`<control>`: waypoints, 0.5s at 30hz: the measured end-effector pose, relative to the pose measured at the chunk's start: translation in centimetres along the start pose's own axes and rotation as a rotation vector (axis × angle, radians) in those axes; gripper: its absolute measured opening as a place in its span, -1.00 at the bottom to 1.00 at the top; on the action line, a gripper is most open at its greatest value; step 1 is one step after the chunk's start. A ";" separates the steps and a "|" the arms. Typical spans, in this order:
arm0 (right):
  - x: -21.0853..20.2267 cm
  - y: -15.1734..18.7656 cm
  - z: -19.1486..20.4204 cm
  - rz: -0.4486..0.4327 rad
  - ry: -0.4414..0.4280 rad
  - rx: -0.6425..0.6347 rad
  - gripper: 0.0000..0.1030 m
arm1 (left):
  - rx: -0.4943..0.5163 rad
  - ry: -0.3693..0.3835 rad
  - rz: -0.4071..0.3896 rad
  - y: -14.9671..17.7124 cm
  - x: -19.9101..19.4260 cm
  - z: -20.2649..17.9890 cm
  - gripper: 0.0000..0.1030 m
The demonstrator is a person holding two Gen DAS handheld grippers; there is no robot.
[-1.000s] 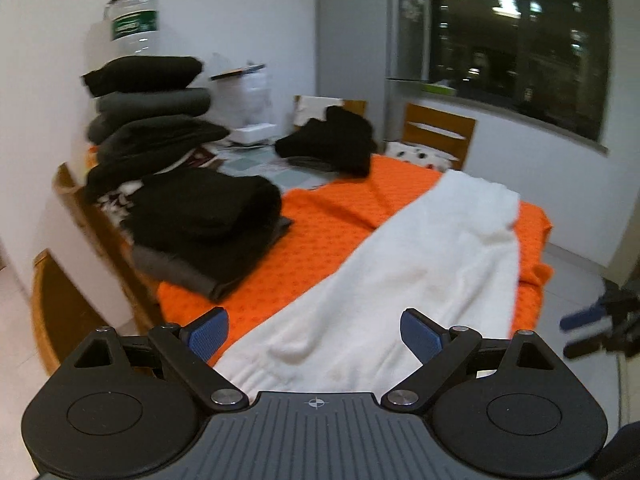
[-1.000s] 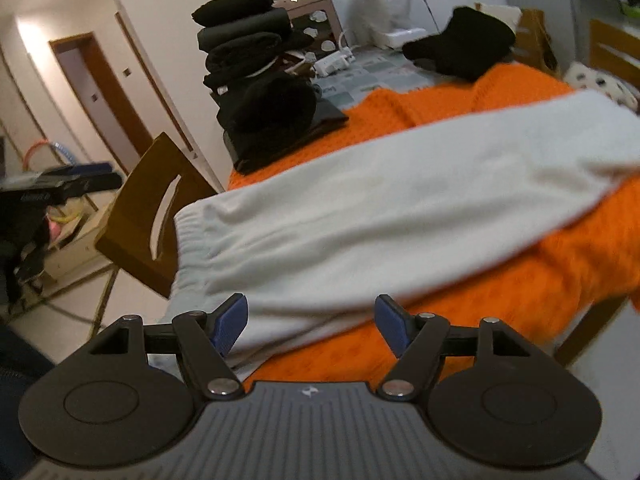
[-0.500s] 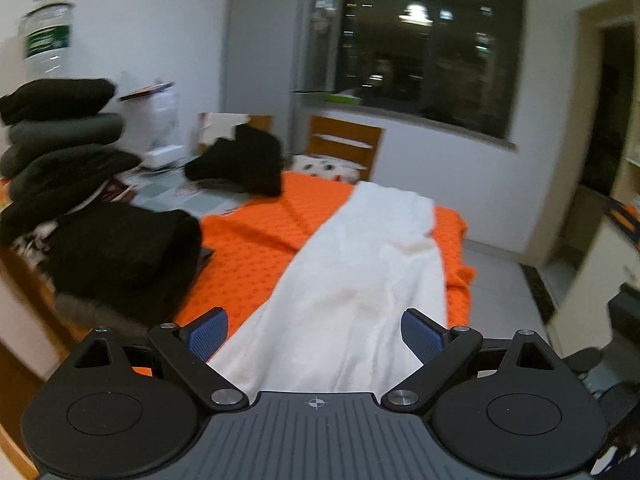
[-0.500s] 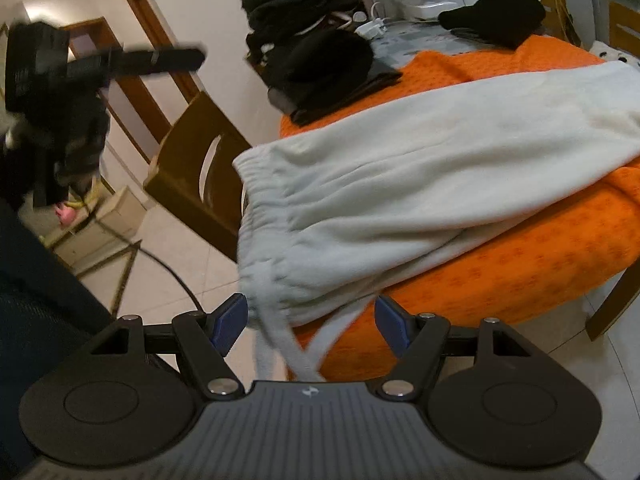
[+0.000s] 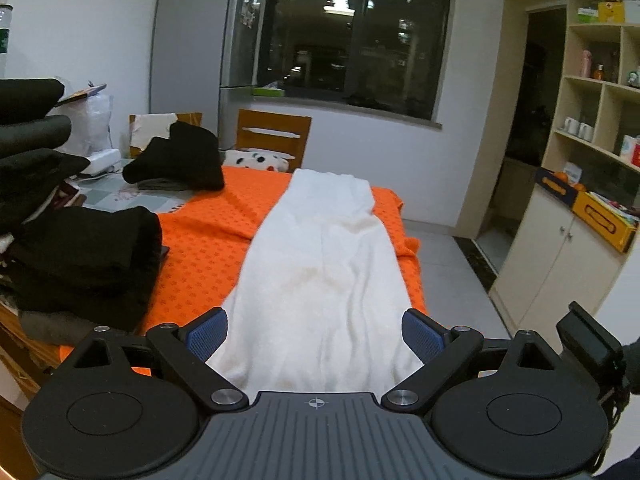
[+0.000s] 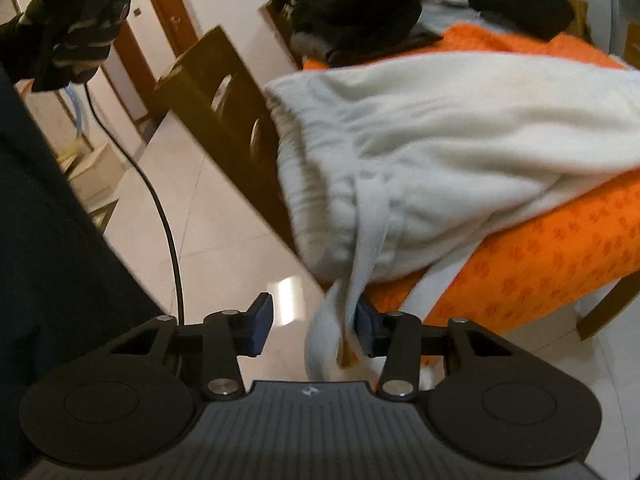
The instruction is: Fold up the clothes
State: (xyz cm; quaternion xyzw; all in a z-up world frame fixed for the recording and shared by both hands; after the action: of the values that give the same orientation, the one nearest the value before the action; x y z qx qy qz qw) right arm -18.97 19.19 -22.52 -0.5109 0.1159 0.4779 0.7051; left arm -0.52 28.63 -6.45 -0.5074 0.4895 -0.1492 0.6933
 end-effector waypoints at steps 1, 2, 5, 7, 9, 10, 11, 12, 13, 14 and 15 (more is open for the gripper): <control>0.2 0.2 0.0 -0.001 -0.004 0.010 -0.12 | 0.000 0.004 0.003 0.2 -0.1 0.0 0.84; 0.4 0.4 0.0 -0.006 -0.006 0.022 -0.12 | -0.001 0.008 0.005 0.4 -0.2 0.0 0.84; 1.0 0.9 -0.2 -0.023 -0.011 0.057 -0.12 | -0.007 0.012 0.013 0.8 -0.3 -0.1 0.84; 1.5 1.2 -0.3 -0.034 -0.014 0.081 -0.10 | -0.011 0.013 0.018 1.0 -0.4 -0.1 0.84; 2.5 1.7 0.1 -0.020 -0.032 0.088 -0.06 | -0.012 0.016 0.024 1.2 -0.4 -0.2 0.84; 3.0 1.9 0.3 -0.012 -0.042 0.090 -0.05 | -0.009 0.017 0.026 1.4 -0.4 -0.2 0.84; 3.4 2.2 0.6 -0.001 -0.045 0.088 -0.04 | -0.006 0.017 0.029 1.5 -0.4 -0.2 0.84; 3.7 2.4 0.8 0.011 -0.046 0.084 0.00 | -0.005 0.019 0.031 1.6 -0.4 -0.2 0.84; 3.4 2.5 1.3 0.008 -0.058 0.088 0.00 | -0.004 0.019 0.033 1.7 -0.3 -0.2 0.84; 2.8 2.5 1.9 -0.001 -0.074 0.096 -0.01 | -0.002 0.020 0.034 1.8 -0.2 -0.2 0.84; 2.2 2.5 2.5 -0.009 -0.091 0.104 -0.08 | 0.000 0.021 0.035 1.9 -0.1 -0.3 0.84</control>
State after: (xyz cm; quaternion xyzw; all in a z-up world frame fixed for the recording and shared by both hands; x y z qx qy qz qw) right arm -20.62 22.54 -24.38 -0.4519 0.1061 0.4906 0.7374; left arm -1.37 29.44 -8.02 -0.4973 0.5055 -0.1423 0.6906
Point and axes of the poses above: each gripper's, at about its wrist camera, not at the fingertips, and x roughly the way its jaws point, z to its left, y to its underside, the point moved 9 cm from there along x, roughly the way its jaws point, and after that the axes turned 13 degrees about -y, right-handed, at the moved point
